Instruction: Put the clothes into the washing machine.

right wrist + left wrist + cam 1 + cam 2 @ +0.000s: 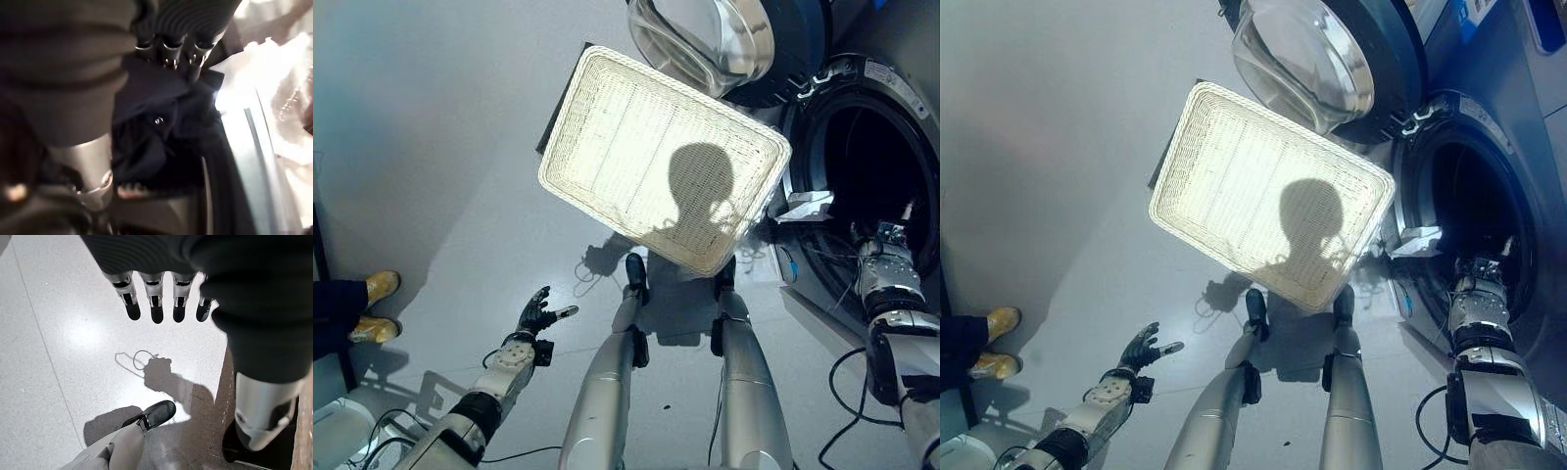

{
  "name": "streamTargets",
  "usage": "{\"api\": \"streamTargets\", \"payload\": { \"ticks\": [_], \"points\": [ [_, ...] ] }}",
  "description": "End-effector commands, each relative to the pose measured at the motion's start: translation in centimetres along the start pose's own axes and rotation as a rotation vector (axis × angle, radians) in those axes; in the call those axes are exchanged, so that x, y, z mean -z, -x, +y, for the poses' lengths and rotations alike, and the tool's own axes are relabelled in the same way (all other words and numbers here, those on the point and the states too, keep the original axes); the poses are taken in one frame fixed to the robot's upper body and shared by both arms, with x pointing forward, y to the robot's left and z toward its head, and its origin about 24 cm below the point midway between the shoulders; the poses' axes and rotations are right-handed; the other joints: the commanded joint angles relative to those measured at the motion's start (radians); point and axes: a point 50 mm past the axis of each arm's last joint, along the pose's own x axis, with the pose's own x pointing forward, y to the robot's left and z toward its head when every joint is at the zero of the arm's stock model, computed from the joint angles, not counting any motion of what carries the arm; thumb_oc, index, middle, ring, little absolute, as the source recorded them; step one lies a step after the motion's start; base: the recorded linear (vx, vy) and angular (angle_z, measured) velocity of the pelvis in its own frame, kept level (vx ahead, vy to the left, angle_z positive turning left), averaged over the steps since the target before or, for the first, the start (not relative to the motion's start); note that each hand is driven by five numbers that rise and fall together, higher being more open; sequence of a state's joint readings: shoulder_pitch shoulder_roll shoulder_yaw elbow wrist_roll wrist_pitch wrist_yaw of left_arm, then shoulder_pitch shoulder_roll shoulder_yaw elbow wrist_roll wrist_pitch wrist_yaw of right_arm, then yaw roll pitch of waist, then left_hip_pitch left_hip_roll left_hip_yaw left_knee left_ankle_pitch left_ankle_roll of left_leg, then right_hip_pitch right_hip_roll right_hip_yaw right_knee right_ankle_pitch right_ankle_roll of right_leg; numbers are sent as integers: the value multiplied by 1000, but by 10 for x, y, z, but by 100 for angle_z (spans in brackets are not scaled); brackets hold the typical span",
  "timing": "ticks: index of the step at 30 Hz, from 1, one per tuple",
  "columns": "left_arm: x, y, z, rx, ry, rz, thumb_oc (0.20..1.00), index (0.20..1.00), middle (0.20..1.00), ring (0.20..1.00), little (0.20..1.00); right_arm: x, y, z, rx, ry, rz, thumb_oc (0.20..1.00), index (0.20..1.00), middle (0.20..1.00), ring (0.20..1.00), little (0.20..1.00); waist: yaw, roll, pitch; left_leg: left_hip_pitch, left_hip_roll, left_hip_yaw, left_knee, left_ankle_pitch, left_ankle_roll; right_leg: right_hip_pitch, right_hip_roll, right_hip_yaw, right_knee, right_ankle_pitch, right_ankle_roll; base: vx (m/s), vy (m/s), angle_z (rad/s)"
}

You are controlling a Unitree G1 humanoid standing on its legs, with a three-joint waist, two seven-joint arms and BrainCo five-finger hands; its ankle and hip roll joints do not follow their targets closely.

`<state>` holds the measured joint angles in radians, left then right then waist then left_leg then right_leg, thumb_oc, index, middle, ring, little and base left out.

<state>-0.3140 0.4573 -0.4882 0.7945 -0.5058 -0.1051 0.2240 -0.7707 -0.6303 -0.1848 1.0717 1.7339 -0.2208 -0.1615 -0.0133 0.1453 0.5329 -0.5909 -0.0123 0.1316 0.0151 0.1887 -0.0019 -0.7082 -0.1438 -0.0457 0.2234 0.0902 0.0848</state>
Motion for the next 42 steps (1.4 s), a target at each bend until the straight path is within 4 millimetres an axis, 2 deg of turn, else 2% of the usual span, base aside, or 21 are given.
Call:
{"api": "streamTargets", "payload": {
  "ticks": [1, 4, 6, 8, 10, 12, 15, 18, 19, 20, 22, 24, 25, 29, 30, 34, 35, 39, 42],
  "points": [
    [10, 0, 2, -42, 61, 30, 1000, 1000, 1000, 1000, 1000, -45, 1, -4, -126, 176, -182, 1000, 1000, 1000, 1000, 1000, -21, 33, -13, -32, -52, -14, 134, -120, -33, 2, 120, -80, 95, -103, -44, -41, 95, 3],
    [13, 1, -4, -42, 100, 50, 1000, 1000, 1000, 1000, 1000, -10, 10, -20, -221, 323, -139, 1000, 1000, 1000, 1000, 1000, -23, 21, -13, -9, -60, -22, 135, -128, -26, 26, 125, -75, 85, -100, -44, -50, 102, 3],
    [14, 1, -4, -43, 105, 53, 1000, 1000, 1000, 1000, 1000, -5, 12, -24, -226, 347, -135, 1000, 1000, 1000, 1000, 1000, -24, 18, -13, -5, -60, -22, 135, -130, -25, 31, 125, -74, 84, -100, -44, -27, 61, 7],
    [19, 2, -9, -50, 137, 73, 1000, 1000, 1000, 1000, 1000, 30, 26, -47, -248, 535, -73, 1000, 1000, 1000, 1000, 1000, -27, -1, -13, 17, -64, -26, 146, -141, -16, 56, 128, -69, 79, -99, -46, -68, 152, 4],
    [26, 3, -10, -56, 145, 96, 1000, 1000, 1000, 1000, 1000, 49, 37, -68, -235, 625, -8, 1000, 1000, 1000, 1000, 1000, -29, -16, -13, 44, -62, -29, 146, -147, -12, 87, 130, -67, 76, -103, -46, -54, 116, 6],
    [29, 4, -10, -61, 152, 109, 1000, 1000, 1000, 1000, 1000, 58, 43, -80, -225, 675, 22, 1000, 1000, 1000, 1000, 1000, -30, -24, -13, 63, -62, -31, 143, -148, -10, 108, 131, -65, 69, -102, -46, -45, 78, 6],
    [42, 7, -8, -69, 160, 156, 1000, 1000, 1000, 1000, 1000, 79, 59, -114, -170, 761, 136, 1000, 1000, 1000, 1000, 1000, -31, -43, -13, 135, -57, -35, 119, -146, -9, 181, 131, -60, 37, -93, -44, -57, 107, 3],
    [54, 11, -8, -70, 161, 197, 1000, 1000, 1000, 1000, 1000, 85, 70, -136, -126, 825, 188, 1000, 1000, 1000, 1000, 1000, -34, -54, -13, 202, -51, -33, 100, -152, -10, 244, 125, -58, 19, -94, -37, -40, 90, 12],
    [53, 10, -8, -70, 162, 195, 1000, 1000, 1000, 1000, 1000, 86, 70, -136, -127, 825, 188, 1000, 1000, 1000, 1000, 1000, -34, -54, -13, 199, -51, -33, 99, -148, -10, 242, 126, -58, 15, -89, -37, -59, 106, 17],
    [60, 13, -7, -62, 171, 221, 1000, 1000, 1000, 1000, 1000, 83, 74, -151, -97, 878, 216, 1000, 1000, 1000, 1000, 1000, -32, -61, -13, 251, -46, -28, 76, -149, -10, 294, 120, -58, -7, -84, -30, -41, 103, 18],
    [70, 18, -7, -40, 184, 247, 1000, 1000, 1000, 1000, 1000, 76, 80, -168, -76, 957, 245, 1000, 1000, 1000, 1000, 1000, -29, -67, -22, 308, -43, -29, 51, -153, -11, 350, 113, -59, -29, -85, -22, -13, 108, 13],
    [79, 22, -8, -23, 197, 271, 1000, 1000, 1000, 1000, 1000, 72, 84, -181, -67, 1018, 285, 1000, 1000, 1000, 1000, 1000, -23, -73, -51, 333, -41, -29, 30, -150, -13, 378, 109, -60, -53, -78, -17, 17, 59, 7],
    [79, 22, -8, -23, 197, 271, 1000, 1000, 1000, 1000, 1000, 72, 84, -181, -67, 1018, 285, 1000, 1000, 1000, 1000, 1000, -23, -73, -51, 333, -41, -29, 30, -150, -13, 378, 109, -60, -53, -78, -17, 43, 57, 2],
    [102, 36, -8, 57, 232, 348, 1000, 1000, 1000, 1000, 1000, 66, 100, -210, -99, 1225, 411, 1000, 1000, 1000, 1000, 1000, -16, -93, -124, 410, -38, -32, -17, -153, -18, 466, 104, -69, -111, -73, -8, 53, 41, 7],
    [113, 43, -8, 75, 252, 394, 1000, 1000, 1000, 1000, 1000, 65, 108, -222, -109, 1335, 481, 1000, 1000, 1000, 1000, 1000, -13, -105, -159, 446, -37, -33, -36, -156, -22, 512, 105, -75, -142, -72, -5, 91, 21, 22],
    [126, 54, -12, 156, 319, 440, 1000, 1000, 1000, 1000, 1000, 64, 125, -246, -126, 1536, 635, 1000, 1000, 1000, 1000, 1000, -6, -125, -215, 505, -35, -30, -56, -166, -25, 585, 107, -88, -187, -70, -3, 85, -8, 15],
    [130, 58, -16, 204, 333, 456, 1000, 1000, 1000, 1000, 1000, 62, 134, -258, -122, 1612, 725, 1000, 1000, 1000, 1000, 1000, -4, -134, -240, 527, -35, -27, -59, -173, -23, 612, 110, -88, -200, -71, -5, 78, -19, 4],
    [141, 66, -21, 243, 336, 515, 1000, 1000, 1000, 1000, 1000, 60, 155, -284, -141, 1779, 949, 1000, 1000, 1000, 1000, 1000, 4, -148, -313, 586, -35, -29, -61, -191, -18, 683, 116, -97, -219, -83, -12, 122, -18, 6],
    [144, 69, -26, 258, 347, 535, 1000, 1000, 1000, 1000, 1000, 61, 168, -294, -141, 1799, 1045, 1000, 1000, 1000, 1000, 1000, 7, -156, -355, 627, -38, -35, -62, -204, -14, 728, 120, -100, -225, -94, -15, 110, -19, 6]
  ]
}}
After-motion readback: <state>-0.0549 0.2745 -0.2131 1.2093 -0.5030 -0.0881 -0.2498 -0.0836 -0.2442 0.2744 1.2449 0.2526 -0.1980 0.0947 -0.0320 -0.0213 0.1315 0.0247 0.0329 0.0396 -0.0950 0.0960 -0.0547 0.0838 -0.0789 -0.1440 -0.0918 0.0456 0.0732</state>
